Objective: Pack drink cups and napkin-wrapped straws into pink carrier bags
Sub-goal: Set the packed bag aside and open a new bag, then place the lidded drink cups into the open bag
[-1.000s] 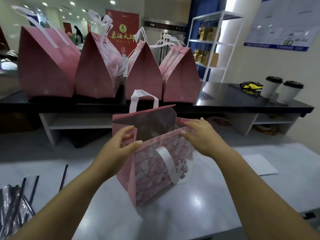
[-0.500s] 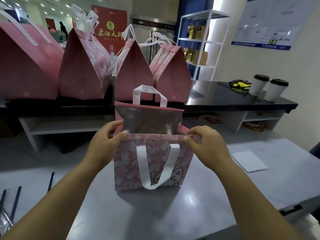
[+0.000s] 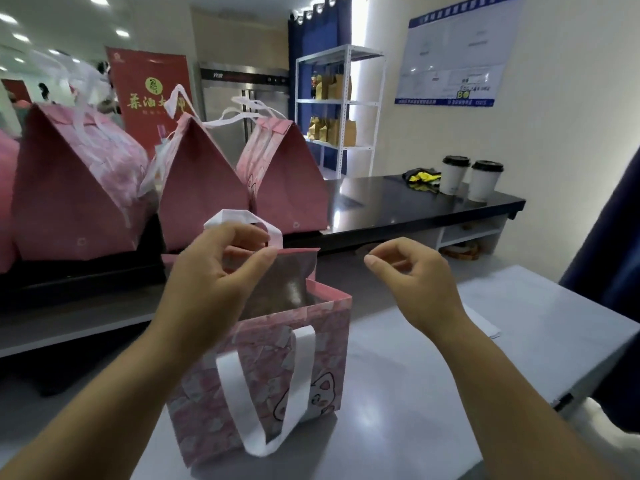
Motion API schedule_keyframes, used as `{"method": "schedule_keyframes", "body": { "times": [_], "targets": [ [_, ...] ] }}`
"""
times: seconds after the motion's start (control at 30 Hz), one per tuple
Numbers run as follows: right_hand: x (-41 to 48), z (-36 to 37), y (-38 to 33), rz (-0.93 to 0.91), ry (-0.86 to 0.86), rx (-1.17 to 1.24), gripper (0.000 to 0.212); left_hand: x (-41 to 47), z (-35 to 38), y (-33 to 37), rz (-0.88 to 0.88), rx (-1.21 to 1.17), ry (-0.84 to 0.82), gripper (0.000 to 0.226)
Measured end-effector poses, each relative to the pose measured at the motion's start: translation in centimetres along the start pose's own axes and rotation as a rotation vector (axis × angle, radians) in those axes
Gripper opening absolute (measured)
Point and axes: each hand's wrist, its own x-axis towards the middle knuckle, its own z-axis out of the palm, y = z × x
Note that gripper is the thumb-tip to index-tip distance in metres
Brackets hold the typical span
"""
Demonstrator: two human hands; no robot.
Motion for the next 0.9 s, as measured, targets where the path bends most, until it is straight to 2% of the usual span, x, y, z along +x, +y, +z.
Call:
{"method": "schedule_keyframes", "body": {
  "times": [0.2, 0.4, 0.7, 0.9],
  "targets": [
    [3.3, -3.7, 3.9, 0.028, 0.033, -0.008, 0.007, 4.0, 7.4, 3.4, 0.028, -0.077, -0.096, 0.006],
    [8.6, -8.5, 10.7, 0.015, 0.048, -0.020, 0.008, 8.0, 17.9, 5.2, 0.030, -0.080, -0.096, 0.011],
    [18.1, -16.9, 24.3, 0.042, -0.011, -0.114, 0.008, 14.6, 34.4, 4.4, -0.096, -0.068, -0.118, 0.006],
    [24.8, -21.0, 32.3, 0.089, -0.054, -0.289, 0.007, 19.0, 42.3, 2.6, -0.139, -0.012, -0.145, 0.003]
  ]
}}
